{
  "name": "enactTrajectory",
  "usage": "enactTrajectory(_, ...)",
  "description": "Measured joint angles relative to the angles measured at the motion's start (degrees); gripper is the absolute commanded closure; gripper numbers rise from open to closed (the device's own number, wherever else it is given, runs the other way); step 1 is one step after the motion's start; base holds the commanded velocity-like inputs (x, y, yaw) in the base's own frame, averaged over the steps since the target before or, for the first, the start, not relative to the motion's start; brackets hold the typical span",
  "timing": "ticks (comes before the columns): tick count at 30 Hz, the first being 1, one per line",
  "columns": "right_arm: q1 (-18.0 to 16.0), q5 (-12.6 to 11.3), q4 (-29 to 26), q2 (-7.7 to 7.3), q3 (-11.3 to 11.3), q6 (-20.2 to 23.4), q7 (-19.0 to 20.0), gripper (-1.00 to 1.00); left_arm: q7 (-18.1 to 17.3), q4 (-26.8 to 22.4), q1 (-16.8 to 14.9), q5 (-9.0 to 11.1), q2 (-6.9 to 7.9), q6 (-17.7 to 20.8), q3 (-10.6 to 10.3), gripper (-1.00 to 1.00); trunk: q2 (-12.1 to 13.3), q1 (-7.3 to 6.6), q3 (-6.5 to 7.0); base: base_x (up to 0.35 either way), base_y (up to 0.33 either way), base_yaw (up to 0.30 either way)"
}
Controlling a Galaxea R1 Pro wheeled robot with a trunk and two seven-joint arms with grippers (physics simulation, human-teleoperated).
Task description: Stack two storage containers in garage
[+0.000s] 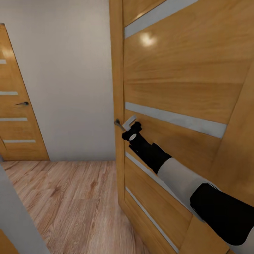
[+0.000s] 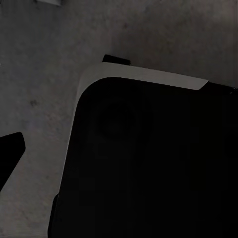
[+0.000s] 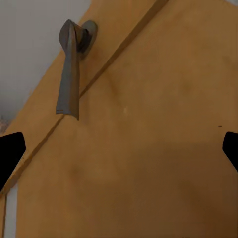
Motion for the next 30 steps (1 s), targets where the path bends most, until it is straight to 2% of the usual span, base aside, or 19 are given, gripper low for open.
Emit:
enactTrajectory(16, 0.1, 0.1, -0.3, 0.0, 0.0, 0.2, 0.2, -1.0, 0.0, 0.0, 0.0, 0.0, -0.11, 0.0, 0.0, -1.0, 0.0, 0.0, 0.0, 0.001, 0.0, 0.033)
enactTrajectory(22, 0.0, 0.0, -0.3, 0.0, 0.0, 0.2, 0.4, -1.0, 0.0, 0.0, 0.0, 0.0, -0.11, 0.0, 0.0, -1.0, 0.0, 0.0, 0.0, 0.0, 0.0, 0.155)
enactTrajectory(30, 0.0, -0.1, -0.3, 0.0, 0.0, 0.0, 0.2, -1.0, 0.0, 0.0, 0.0, 0.0, -0.17, 0.0, 0.0, -1.0, 0.0, 0.0, 0.0, 0.0, 0.0, 0.026)
